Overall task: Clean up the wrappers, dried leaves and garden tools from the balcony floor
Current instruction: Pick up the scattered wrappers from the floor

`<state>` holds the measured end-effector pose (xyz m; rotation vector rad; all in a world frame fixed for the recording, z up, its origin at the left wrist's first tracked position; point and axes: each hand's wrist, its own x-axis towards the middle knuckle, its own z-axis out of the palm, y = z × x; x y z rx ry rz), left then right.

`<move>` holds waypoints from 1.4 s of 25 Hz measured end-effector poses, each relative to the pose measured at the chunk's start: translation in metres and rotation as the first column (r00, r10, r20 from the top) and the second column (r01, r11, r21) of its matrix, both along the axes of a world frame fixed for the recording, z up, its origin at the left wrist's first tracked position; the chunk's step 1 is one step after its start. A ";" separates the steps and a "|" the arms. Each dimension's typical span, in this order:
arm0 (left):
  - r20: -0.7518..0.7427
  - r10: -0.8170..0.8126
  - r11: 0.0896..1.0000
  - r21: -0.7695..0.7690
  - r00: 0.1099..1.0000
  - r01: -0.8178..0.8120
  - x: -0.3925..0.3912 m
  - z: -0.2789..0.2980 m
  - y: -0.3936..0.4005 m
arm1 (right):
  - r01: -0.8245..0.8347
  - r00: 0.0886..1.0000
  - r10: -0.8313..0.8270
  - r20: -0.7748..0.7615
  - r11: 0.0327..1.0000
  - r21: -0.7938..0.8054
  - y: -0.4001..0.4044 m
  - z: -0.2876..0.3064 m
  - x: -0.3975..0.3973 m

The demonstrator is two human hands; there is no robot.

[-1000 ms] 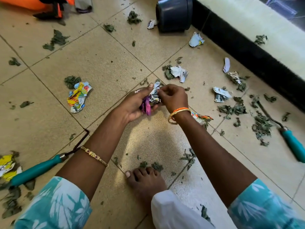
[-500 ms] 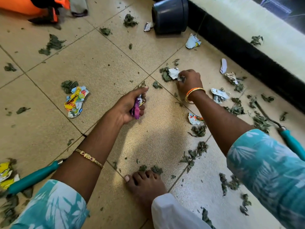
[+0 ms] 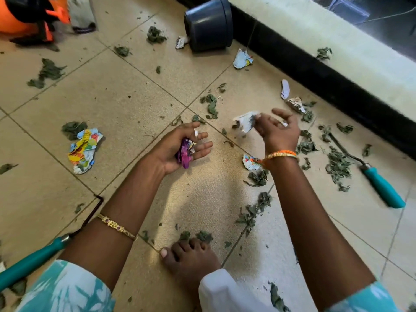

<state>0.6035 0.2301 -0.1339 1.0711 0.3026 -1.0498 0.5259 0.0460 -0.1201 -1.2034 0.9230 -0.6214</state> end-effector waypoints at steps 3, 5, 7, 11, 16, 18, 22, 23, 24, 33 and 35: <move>-0.005 -0.088 0.991 -0.104 0.996 0.087 -0.008 0.004 -0.012 | -0.228 0.973 0.231 -0.020 0.970 0.088 0.021 -0.001 -0.021; 0.010 -0.172 0.978 -0.115 0.985 0.172 -0.016 0.003 -0.022 | -0.329 0.940 0.331 -0.076 0.943 0.039 0.033 -0.007 -0.025; 0.020 -0.210 0.977 -0.034 0.977 0.211 -0.025 0.000 -0.031 | -0.383 0.910 0.341 -0.237 0.910 -0.161 0.035 -0.013 -0.029; -0.011 -0.159 0.983 0.091 0.987 0.160 -0.028 -0.004 -0.040 | -0.308 0.905 0.112 -0.411 0.838 -0.450 -0.006 -0.018 -0.037; -0.007 -0.125 0.979 0.161 0.992 0.124 -0.024 -0.005 -0.052 | -0.580 0.626 -0.096 -0.774 0.606 -0.544 -0.084 -0.044 -0.036; -0.008 -0.137 0.974 0.183 0.990 0.137 -0.023 -0.006 -0.055 | -0.619 0.573 -0.135 -0.808 0.575 -0.535 -0.092 -0.051 -0.034; 0.009 -0.176 0.950 0.264 0.984 0.167 -0.024 -0.008 -0.057 | -0.614 0.593 -0.160 -0.789 0.544 -0.572 -0.097 -0.060 -0.034; 0.015 -0.186 0.943 0.282 0.982 0.174 -0.024 -0.008 -0.056 | -0.607 0.604 -0.169 -0.779 0.535 -0.587 -0.098 -0.059 -0.035; 0.021 -0.196 0.938 0.296 0.980 0.181 -0.024 -0.009 -0.055 | -0.569 0.636 -0.183 -0.750 0.545 -0.616 -0.101 -0.058 -0.036; -0.020 -0.135 0.985 0.102 0.991 0.137 -0.031 0.002 -0.062 | -0.042 0.998 0.058 -0.039 0.947 0.320 -0.071 0.016 -0.065; 0.028 -0.197 0.980 0.030 0.980 0.197 -0.033 0.004 -0.063 | -0.175 0.977 0.209 -0.048 0.904 0.389 -0.054 0.016 -0.069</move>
